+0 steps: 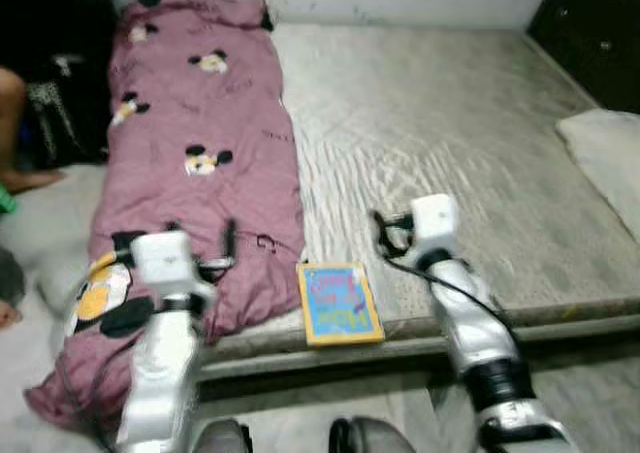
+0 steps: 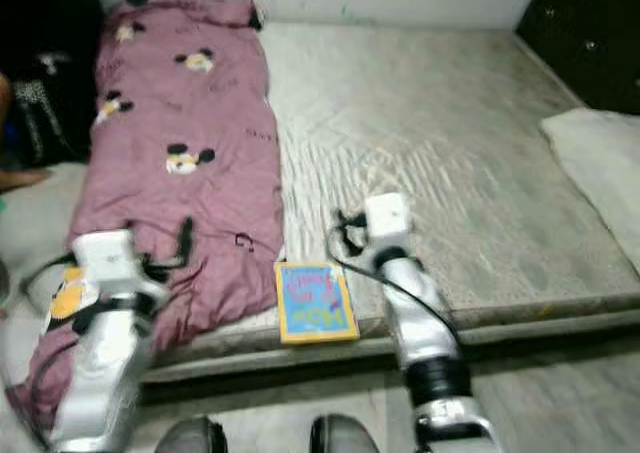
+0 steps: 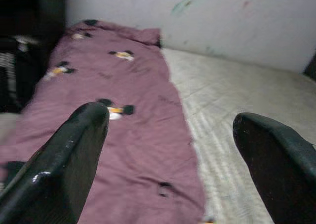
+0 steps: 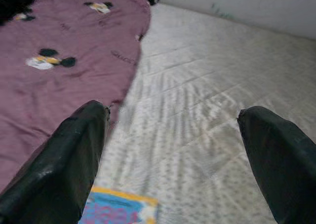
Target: Clean up the room
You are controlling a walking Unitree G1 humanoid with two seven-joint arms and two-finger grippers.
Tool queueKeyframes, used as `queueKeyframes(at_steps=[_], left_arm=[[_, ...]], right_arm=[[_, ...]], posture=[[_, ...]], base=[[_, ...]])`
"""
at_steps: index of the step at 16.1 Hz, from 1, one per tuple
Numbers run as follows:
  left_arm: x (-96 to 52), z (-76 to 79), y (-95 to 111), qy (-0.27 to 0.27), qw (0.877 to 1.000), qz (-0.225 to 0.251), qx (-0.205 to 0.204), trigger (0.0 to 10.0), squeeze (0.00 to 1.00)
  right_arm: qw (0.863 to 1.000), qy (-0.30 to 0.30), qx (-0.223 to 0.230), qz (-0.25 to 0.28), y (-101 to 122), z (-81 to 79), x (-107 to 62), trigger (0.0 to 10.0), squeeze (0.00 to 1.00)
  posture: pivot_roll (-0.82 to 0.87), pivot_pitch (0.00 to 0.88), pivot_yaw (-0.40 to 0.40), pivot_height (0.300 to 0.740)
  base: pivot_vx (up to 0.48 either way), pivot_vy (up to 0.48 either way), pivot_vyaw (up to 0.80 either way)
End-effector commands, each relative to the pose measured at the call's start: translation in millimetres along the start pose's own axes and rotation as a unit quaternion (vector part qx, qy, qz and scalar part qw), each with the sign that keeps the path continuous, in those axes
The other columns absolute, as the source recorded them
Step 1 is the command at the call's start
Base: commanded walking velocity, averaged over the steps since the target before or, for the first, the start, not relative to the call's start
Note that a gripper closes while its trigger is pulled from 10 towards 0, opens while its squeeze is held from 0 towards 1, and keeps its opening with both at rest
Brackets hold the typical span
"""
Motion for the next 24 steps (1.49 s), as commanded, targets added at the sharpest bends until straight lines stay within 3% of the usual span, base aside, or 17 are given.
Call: queueKeyframes(at_steps=[1, 5, 8, 15, 20, 24], left_arm=[[-1.4, 5.6, -4.0, -0.003, 1.000, -0.006, -0.006, 10.0, 0.00], [2.2, -0.6, -3.0, 0.032, 0.999, -0.007, 0.035, 10.0, 0.00], [2.1, 1.2, -2.6, 0.011, 1.000, -0.008, 0.017, 10.0, 0.00], [0.9, 1.1, -2.7, 0.014, 0.999, -0.009, 0.032, 10.0, 0.00], [0.2, -0.4, -2.2, 0.022, 0.999, -0.004, 0.035, 10.0, 0.00], [-8.6, -12.6, -1.4, 0.067, 0.996, 0.004, 0.059, 10.0, 0.00]], right_arm=[[1.000, -0.015, -0.007, -0.006, -2.3, 11.2, -1.7, 10.0, 0.00], [1.000, -0.012, -0.008, -0.004, -2.4, 10.5, -2.2, 10.0, 0.00], [1.000, -0.013, -0.003, -0.015, -5.1, 9.6, -2.3, 10.0, 0.00], [1.000, -0.013, -0.006, -0.014, -5.1, 10.6, -2.0, 10.0, 0.00], [1.000, -0.012, -0.004, -0.011, -4.7, 10.9, -2.7, 10.0, 0.00], [1.000, -0.024, 0.007, 0.007, 1.9, 13.7, -3.7, 10.0, 0.00]], posture=[[-0.02, 0.107, -0.061, 0.740], [-0.02, 0.111, -0.058, 0.740], [-0.02, 0.112, -0.057, 0.740], [-0.02, 0.115, -0.058, 0.740], [-0.02, 0.116, -0.059, 0.740], [-0.02, 0.127, -0.054, 0.740]], base=[[0.000, 0.000, -0.63], [0.000, 0.000, -0.15], [0.000, 0.000, -0.53], [0.000, 0.000, -0.75], [0.000, 0.000, 0.00], [0.000, 0.000, 0.00]])
Point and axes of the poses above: a point about 5 cm out from each wrist's last joint towards the gripper, its own x axis pointing out of the wrist towards the gripper, its own y axis along the axis of the wrist's last joint, z = x × y, the point moved 1 cm from there along x, pointing out of the wrist towards the gripper, and after that the axes turned 12 degrees about -x, right-handed, at the moved point
